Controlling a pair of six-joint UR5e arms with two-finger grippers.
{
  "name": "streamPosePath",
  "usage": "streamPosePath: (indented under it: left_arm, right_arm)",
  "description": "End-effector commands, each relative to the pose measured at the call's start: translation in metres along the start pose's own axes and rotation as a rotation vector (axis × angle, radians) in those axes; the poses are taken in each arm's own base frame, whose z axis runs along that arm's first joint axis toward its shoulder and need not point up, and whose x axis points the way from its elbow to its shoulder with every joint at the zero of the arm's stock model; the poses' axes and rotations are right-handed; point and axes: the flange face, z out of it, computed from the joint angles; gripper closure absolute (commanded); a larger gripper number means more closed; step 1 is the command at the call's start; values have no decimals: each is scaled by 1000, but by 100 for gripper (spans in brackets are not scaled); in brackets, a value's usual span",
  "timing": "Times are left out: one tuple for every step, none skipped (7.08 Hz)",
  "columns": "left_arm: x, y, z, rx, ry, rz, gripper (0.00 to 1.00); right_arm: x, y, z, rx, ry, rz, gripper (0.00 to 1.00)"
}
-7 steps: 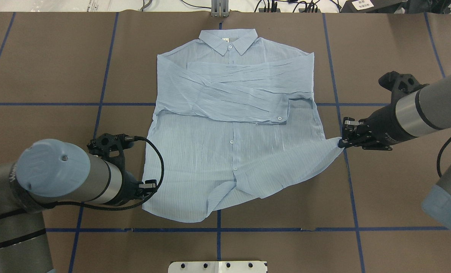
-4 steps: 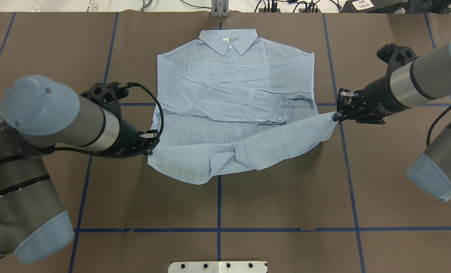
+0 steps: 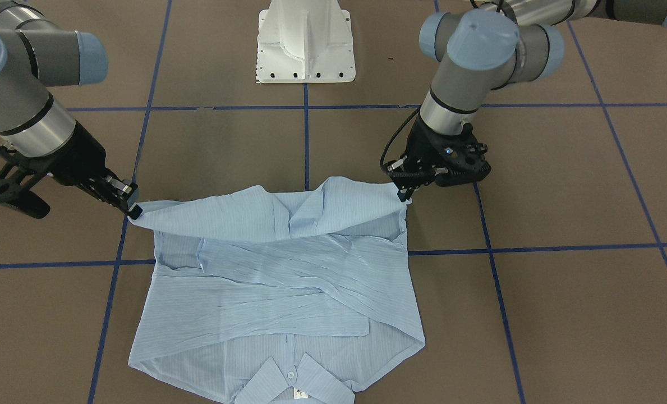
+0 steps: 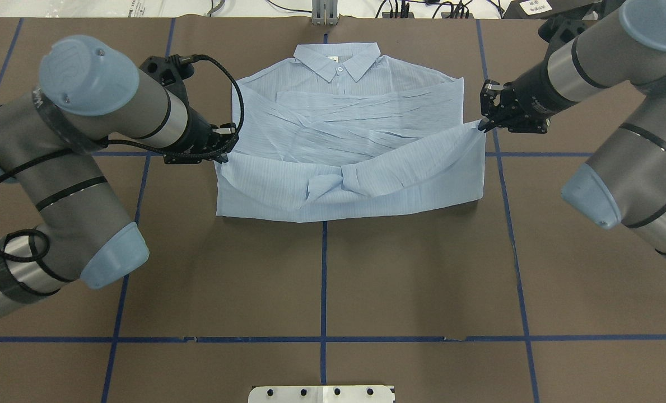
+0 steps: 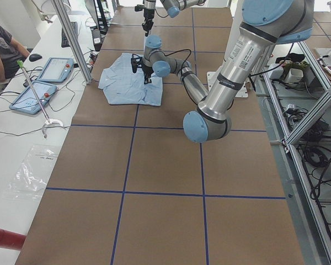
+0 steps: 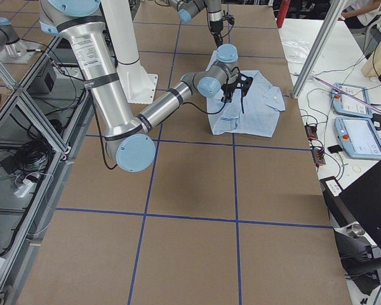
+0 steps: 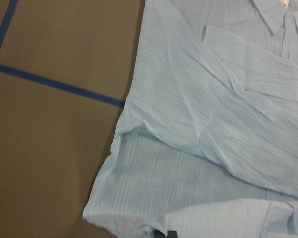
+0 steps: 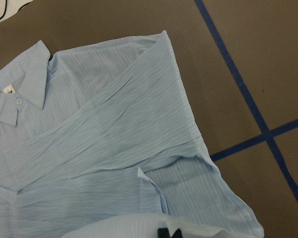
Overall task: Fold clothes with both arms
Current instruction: 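Lift the hem with both grippers and fold it up toward the collar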
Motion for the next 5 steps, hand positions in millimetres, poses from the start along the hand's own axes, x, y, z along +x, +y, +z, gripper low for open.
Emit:
streamPosePath:
  left_arm:
    - [2,-68,26,58,-1,-1,100]
    - [15,-81,35,66,10,0,100]
    - [31,-92,46,68,9,-2,100]
    - [31,-98,54,71,19,0,100]
    - [21,-107,64,77,18,-5,100]
  right_arm:
    - [-15,-49,32,8,59,14,100]
    - [-30,-60,37,11,65,18,100]
    - [-42,-72,45,11,78,24,100]
    - [-47,-82,49,14,89,33,100]
    - [-51,-92,52,17,99,25,100]
